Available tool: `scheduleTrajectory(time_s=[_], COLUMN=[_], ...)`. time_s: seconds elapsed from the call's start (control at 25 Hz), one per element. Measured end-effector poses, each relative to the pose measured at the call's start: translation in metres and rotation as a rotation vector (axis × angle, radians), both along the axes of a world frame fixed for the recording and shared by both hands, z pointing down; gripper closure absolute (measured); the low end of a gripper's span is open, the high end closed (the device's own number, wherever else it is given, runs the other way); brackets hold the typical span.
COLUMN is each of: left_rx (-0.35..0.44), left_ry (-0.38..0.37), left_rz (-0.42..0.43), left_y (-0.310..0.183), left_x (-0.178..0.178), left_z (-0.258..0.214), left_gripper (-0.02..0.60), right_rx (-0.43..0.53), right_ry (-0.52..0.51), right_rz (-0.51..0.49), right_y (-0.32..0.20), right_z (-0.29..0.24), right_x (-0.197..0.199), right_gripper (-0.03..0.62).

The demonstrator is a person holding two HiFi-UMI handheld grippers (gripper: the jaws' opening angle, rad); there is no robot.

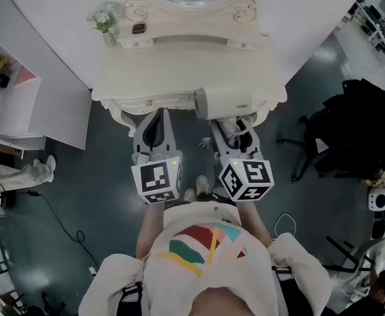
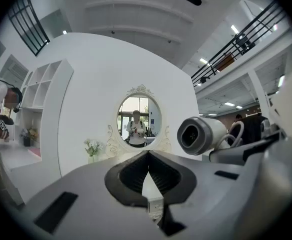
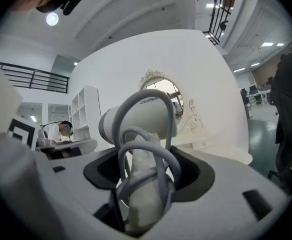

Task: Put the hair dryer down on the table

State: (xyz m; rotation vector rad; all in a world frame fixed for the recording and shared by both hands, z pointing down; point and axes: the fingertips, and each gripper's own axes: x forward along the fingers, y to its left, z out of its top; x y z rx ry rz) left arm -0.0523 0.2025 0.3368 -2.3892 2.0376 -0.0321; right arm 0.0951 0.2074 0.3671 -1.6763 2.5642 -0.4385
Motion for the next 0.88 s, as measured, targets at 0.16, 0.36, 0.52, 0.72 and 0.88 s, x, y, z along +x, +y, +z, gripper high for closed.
scheduleTrajectory(time_s=[0.16,0.36,0.52,0.72,0.88], left_rx=[-0.028,-0.018,-0.012,-0.010,-0.010], left_ry=[-0.005,-0.019,-0.009,-0.010,-0.014], left_rz=[-0.003,-0.003,-0.009,-0.024,-0.029], left_y=[-0.011,-0.025,-0.033,-0.046,-0.058], left_x=[0.001,0.000,-0.002,-0.003,0.004], left_z=[0.007,0.009,0.007,0.008,0.010], left_gripper=[0.577,0.577,0.577,0.577,0.577], right_rx=[-0.009,-0.018,-0.010,0.000,-0.002], right_ry=[0.009,0.013,-0.003,-0.028,-0.029], right_rz=[-0.010,-0.025,-0.030,-0.029,-0.038], right_y=[-0.012,-0.026,-0.035,-0.051,-0.063], right_z=[0.003,0.007,0.006,0.004,0.005], right_x=[-0.002,-0.004,-0.002,0.004,0.011], right_gripper=[0.332,0.332,0.332,0.332,0.332])
